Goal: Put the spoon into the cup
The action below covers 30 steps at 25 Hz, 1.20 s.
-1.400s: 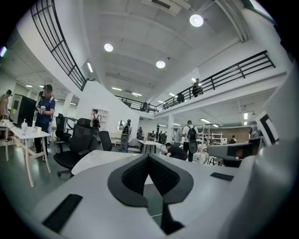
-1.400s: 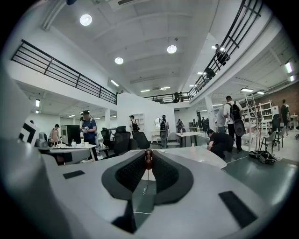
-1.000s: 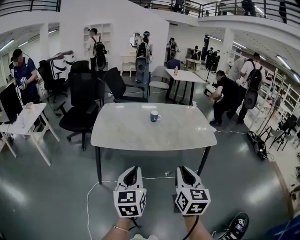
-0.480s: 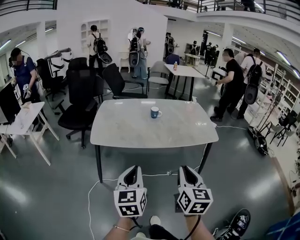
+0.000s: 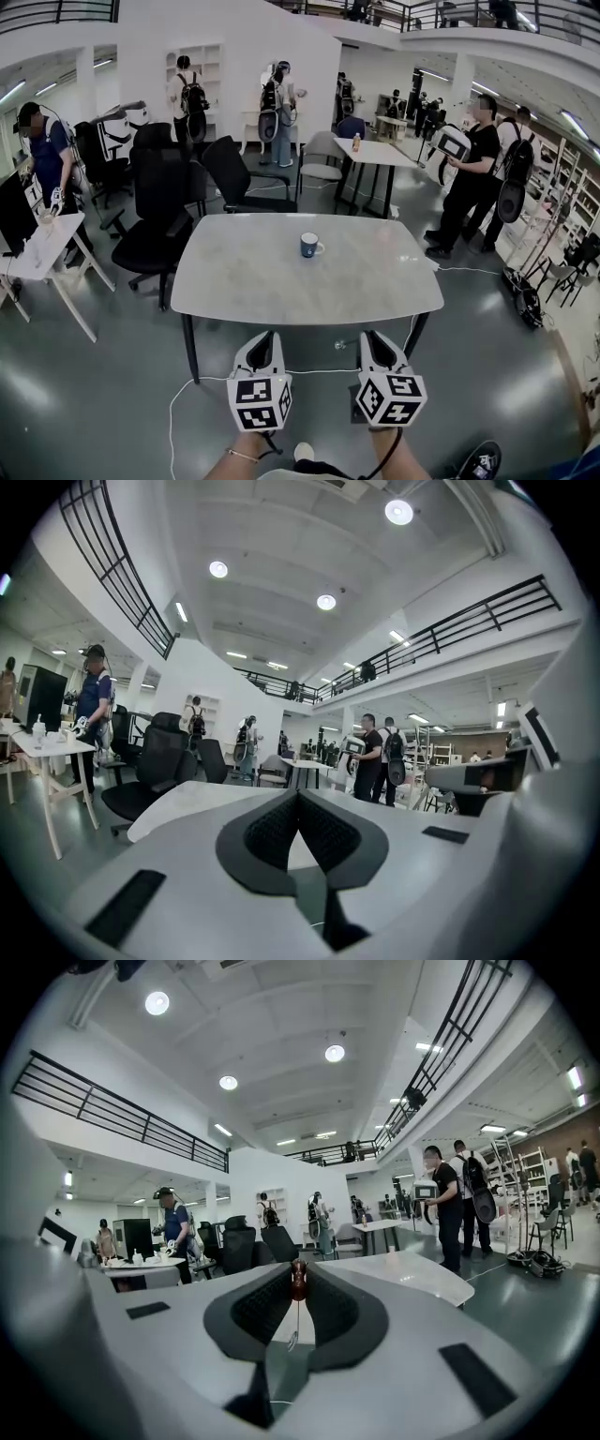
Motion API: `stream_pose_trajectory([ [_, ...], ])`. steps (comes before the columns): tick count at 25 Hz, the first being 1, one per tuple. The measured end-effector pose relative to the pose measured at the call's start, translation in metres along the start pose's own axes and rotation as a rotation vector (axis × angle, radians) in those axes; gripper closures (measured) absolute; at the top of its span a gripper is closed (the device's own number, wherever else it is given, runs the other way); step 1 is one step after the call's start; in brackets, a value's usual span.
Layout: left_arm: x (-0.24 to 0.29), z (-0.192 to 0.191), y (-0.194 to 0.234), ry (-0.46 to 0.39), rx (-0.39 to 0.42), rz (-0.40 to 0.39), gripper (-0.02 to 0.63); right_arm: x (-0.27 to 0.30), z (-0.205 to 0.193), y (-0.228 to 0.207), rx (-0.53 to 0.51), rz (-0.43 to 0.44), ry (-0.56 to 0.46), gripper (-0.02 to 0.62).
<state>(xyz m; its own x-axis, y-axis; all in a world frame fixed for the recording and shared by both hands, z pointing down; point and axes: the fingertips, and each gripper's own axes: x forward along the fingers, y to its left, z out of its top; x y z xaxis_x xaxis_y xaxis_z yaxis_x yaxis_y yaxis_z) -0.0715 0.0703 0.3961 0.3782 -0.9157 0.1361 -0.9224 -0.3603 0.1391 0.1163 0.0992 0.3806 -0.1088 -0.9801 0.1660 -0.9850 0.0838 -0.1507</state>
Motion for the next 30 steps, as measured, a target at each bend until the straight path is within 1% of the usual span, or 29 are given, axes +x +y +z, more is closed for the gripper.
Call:
stream_pose_trajectory([
  [8,0.087,0.015,0.002,-0.007,0.009,0.037,0.588,0.083,0.021,-0.037,0.000,0.048,0.002,0.529],
  [12,0.114,0.020,0.005,-0.002,0.022,0.055,0.588,0.111,0.028,-0.052,0.006,0.062,0.007,0.529],
  [18,0.148,0.021,0.015,0.020,0.027,0.090,0.588,0.147,0.023,-0.067,0.030,0.079,0.041,0.529],
  [24,0.189,0.021,0.024,0.021,0.026,0.083,0.588,0.184,0.022,-0.077,0.029,0.079,0.051,0.529],
  [30,0.240,0.032,0.043,0.013,0.015,0.074,0.588,0.233,0.035,-0.084,0.021,0.064,0.041,0.529],
])
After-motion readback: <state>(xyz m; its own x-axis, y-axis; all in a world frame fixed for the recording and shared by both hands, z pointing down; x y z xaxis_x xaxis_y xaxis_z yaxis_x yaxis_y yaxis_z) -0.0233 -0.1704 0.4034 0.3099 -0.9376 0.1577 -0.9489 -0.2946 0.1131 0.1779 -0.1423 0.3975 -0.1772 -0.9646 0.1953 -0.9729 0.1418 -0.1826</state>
